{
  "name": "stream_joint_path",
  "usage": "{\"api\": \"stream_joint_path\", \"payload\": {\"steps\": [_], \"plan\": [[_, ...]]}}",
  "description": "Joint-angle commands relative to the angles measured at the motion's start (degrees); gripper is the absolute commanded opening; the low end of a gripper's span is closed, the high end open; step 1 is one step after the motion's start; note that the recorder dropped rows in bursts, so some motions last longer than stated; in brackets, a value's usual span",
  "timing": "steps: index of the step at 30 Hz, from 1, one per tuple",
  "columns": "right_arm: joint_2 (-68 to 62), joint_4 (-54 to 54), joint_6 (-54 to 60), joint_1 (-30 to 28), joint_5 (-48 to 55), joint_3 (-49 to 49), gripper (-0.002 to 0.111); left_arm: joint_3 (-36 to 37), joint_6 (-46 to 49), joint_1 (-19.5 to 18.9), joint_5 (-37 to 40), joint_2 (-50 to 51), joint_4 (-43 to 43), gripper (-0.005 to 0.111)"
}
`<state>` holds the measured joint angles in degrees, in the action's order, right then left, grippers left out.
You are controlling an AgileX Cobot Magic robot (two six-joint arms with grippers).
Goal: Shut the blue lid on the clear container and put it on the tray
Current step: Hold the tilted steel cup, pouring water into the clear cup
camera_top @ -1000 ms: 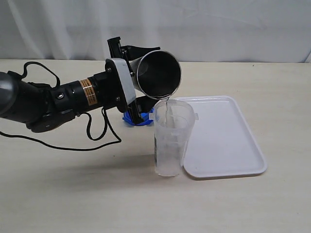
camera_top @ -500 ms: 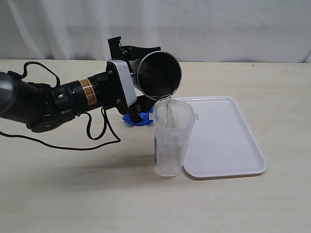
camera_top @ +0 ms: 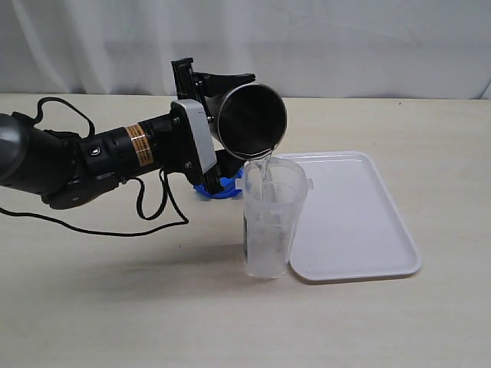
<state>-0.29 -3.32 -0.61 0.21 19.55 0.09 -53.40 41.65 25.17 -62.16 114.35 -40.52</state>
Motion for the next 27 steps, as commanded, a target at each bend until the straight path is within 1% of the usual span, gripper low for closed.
{"api": "stream_joint_path", "payload": {"steps": [1,15,22,27], "plan": [[0.3,-0.3,0.1,-0.2,-0.2,-0.1,0.005,-0.7,0.5,0.1,-3.9,-1.2,1.8,0.000],[0.3,-0.3,0.1,-0.2,-0.2,-0.1,0.005,-0.7,0.2,0.2,-3.3,-1.2,1.7,0.000],[0.3,-0.3,0.1,-0.2,-0.2,-0.1,0.005,-0.7,-2.1,0.2,-2.8,-1.2,1.6,0.000],[0.3,-0.3,0.1,-0.2,-0.2,-0.1,0.005,-0.7,-1.1,0.2,-2.8,-1.2,1.6,0.000]]}}
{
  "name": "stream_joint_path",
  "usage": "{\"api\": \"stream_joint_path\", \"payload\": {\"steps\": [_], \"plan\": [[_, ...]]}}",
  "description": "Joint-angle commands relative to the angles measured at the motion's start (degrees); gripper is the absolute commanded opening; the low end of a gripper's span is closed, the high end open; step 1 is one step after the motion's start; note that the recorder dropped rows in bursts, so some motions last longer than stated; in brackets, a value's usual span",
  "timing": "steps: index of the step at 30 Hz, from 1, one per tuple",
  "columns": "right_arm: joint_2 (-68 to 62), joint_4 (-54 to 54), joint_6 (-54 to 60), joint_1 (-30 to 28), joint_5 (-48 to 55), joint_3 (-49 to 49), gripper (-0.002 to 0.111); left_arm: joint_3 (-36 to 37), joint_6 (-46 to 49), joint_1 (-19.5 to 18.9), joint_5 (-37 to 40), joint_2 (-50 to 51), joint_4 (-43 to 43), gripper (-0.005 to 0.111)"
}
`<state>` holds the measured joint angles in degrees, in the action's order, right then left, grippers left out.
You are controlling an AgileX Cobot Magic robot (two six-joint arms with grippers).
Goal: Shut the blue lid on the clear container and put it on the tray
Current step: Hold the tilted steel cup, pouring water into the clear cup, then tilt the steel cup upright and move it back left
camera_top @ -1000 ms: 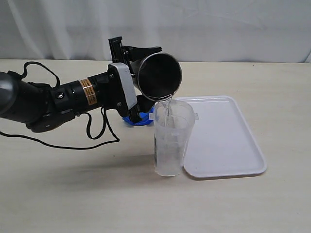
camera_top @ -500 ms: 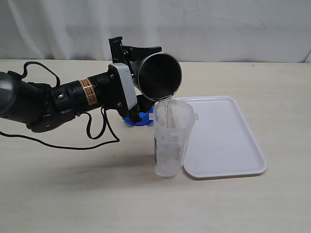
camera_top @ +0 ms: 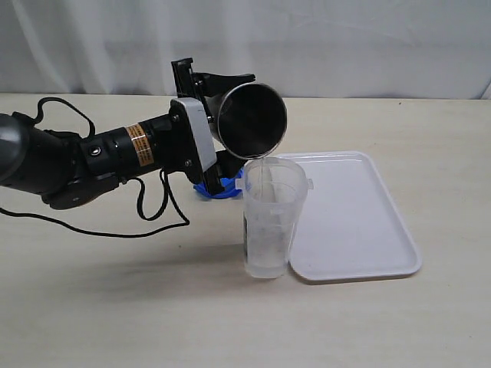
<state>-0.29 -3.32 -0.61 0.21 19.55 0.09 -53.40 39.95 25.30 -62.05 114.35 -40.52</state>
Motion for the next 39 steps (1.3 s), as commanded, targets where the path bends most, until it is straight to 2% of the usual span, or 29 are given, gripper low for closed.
{"api": "stream_joint_path", "payload": {"steps": [1,7,10,19,24,27,29,33,36,39], "plan": [[0.3,-0.3,0.1,-0.2,-0.2,-0.1,0.005,-0.7,0.6,0.1,-2.9,-1.2,1.6,0.000],[0.3,-0.3,0.1,-0.2,-0.2,-0.1,0.005,-0.7,0.5,0.1,-3.0,-1.2,1.7,0.000],[0.3,-0.3,0.1,-0.2,-0.2,-0.1,0.005,-0.7,-7.3,0.1,-3.0,-1.2,1.8,0.000],[0.3,-0.3,0.1,-0.2,-0.2,-0.1,0.005,-0.7,-18.8,0.1,-2.3,-1.2,3.2,0.000],[0.3,-0.3,0.1,-0.2,-0.2,-0.1,0.005,-0.7,-28.9,0.1,4.0,-1.2,13.8,0.000],[0.3,-0.3,0.1,-0.2,-0.2,-0.1,0.005,-0.7,-30.5,-0.1,8.4,-1.2,21.5,0.000],[0.3,-0.3,0.1,-0.2,-0.2,-0.1,0.005,-1.2,-32.5,-1.1,10.4,-1.2,22.4,0.000],[0.3,-0.3,0.1,-0.2,-0.2,-0.1,0.005,-4.1,-43.7,-4.7,15.4,-1.1,21.6,0.000],[0.3,-0.3,0.1,-0.2,-0.2,-0.1,0.005,-6.4,-52.7,-8.4,18.9,-0.7,17.8,0.000],[0.3,-0.3,0.1,-0.2,-0.2,-0.1,0.005,-7.4,-59.7,-12.2,17.6,-0.2,13.6,0.000]]}}
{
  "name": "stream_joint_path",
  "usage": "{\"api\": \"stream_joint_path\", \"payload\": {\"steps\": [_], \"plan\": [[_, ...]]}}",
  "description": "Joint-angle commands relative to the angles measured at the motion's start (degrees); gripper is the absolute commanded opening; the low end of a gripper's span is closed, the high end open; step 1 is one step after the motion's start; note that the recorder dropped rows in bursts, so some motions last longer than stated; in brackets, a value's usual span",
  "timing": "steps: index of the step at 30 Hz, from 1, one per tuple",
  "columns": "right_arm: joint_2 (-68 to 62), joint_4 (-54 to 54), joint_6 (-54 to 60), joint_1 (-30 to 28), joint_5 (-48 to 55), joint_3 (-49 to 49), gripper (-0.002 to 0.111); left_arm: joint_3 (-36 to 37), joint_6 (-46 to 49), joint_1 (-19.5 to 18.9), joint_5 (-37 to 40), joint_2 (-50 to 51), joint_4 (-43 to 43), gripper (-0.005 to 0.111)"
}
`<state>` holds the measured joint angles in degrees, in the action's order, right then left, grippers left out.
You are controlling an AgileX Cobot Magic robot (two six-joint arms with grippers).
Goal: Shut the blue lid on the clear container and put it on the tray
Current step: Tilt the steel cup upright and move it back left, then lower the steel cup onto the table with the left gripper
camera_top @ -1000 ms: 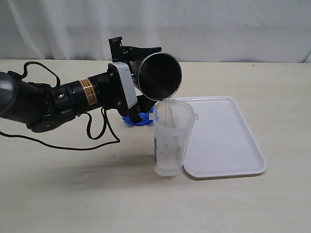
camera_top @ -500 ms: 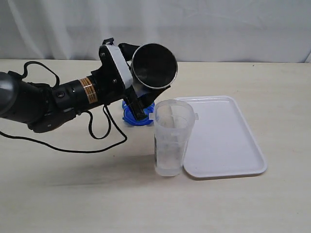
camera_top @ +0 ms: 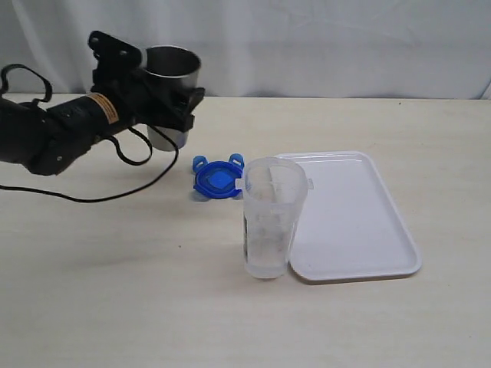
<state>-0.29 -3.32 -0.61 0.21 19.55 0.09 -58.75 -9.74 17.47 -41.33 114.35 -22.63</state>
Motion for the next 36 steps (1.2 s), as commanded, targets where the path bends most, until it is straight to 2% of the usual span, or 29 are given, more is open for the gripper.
{"api": "stream_joint_path", "payload": {"steps": [1,8,12,15,22,36], "plan": [[0.3,-0.3,0.1,-0.2,-0.2,-0.1,0.005,-2.0,-11.1,-5.6,-3.8,0.1,-4.4,0.000],[0.3,-0.3,0.1,-0.2,-0.2,-0.1,0.005,-2.0,-11.2,-13.4,-6.3,3.5,-4.7,0.000],[0.3,-0.3,0.1,-0.2,-0.2,-0.1,0.005,-2.0,-11.1,-17.5,-11.0,5.6,-4.8,0.000],[0.3,-0.3,0.1,-0.2,-0.2,-0.1,0.005,-2.0,-11.0,-19.1,-14.3,7.3,-4.8,0.000],[0.3,-0.3,0.1,-0.2,-0.2,-0.1,0.005,-2.0,-5.3,-19.4,-17.9,11.2,-4.8,0.000],[0.3,-0.3,0.1,-0.2,-0.2,-0.1,0.005,-2.0,-3.0,-19.4,-20.7,17.0,-3.6,0.000]]}}
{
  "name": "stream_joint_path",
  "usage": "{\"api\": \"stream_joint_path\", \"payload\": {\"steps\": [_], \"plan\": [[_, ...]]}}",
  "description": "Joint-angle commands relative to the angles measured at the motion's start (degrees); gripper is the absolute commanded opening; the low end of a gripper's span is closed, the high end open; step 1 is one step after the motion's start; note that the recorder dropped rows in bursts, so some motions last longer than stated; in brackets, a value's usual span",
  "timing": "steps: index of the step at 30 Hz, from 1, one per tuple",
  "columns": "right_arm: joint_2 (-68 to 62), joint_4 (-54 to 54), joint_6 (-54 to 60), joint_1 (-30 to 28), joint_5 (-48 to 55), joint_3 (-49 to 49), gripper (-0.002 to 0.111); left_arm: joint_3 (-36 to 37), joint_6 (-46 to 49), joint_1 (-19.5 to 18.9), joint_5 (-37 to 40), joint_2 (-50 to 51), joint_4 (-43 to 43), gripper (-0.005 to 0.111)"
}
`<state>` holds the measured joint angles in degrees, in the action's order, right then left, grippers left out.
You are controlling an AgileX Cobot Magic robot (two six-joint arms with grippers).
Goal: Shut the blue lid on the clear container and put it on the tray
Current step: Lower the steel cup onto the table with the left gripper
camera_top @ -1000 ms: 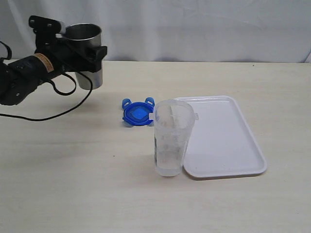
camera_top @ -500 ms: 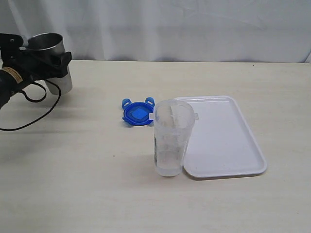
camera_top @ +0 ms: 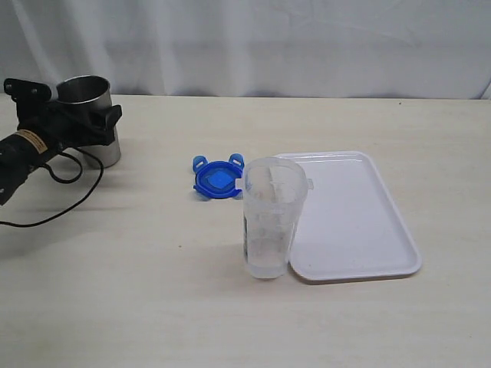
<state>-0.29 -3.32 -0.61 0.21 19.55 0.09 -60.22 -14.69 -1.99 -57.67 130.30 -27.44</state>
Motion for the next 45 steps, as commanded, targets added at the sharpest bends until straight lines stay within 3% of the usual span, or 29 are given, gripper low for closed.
{"api": "stream_joint_path", "payload": {"steps": [1,13,15,18,24,27,45], "plan": [[0.3,-0.3,0.1,-0.2,-0.2,-0.1,0.005,-0.6,3.0,0.0,-4.4,1.1,1.4,0.000],[0.3,-0.3,0.1,-0.2,-0.2,-0.1,0.005,-0.6,2.8,0.0,-6.7,1.1,1.3,0.000],[0.3,-0.3,0.1,-0.2,-0.2,-0.1,0.005,-0.6,2.7,0.0,-6.5,1.1,1.3,0.005],[0.3,-0.3,0.1,-0.2,-0.2,-0.1,0.005,-0.6,2.2,0.0,-6.0,1.1,1.3,0.022],[0.3,-0.3,0.1,-0.2,-0.2,-0.1,0.005,-0.6,1.9,0.0,-3.8,1.1,1.3,0.073],[0.3,-0.3,0.1,-0.2,-0.2,-0.1,0.005,-0.6,1.6,0.0,-2.7,1.1,1.0,0.087],[0.3,-0.3,0.1,-0.2,-0.2,-0.1,0.005,2.9,3.3,-0.1,-0.8,1.1,0.8,0.089]]}}
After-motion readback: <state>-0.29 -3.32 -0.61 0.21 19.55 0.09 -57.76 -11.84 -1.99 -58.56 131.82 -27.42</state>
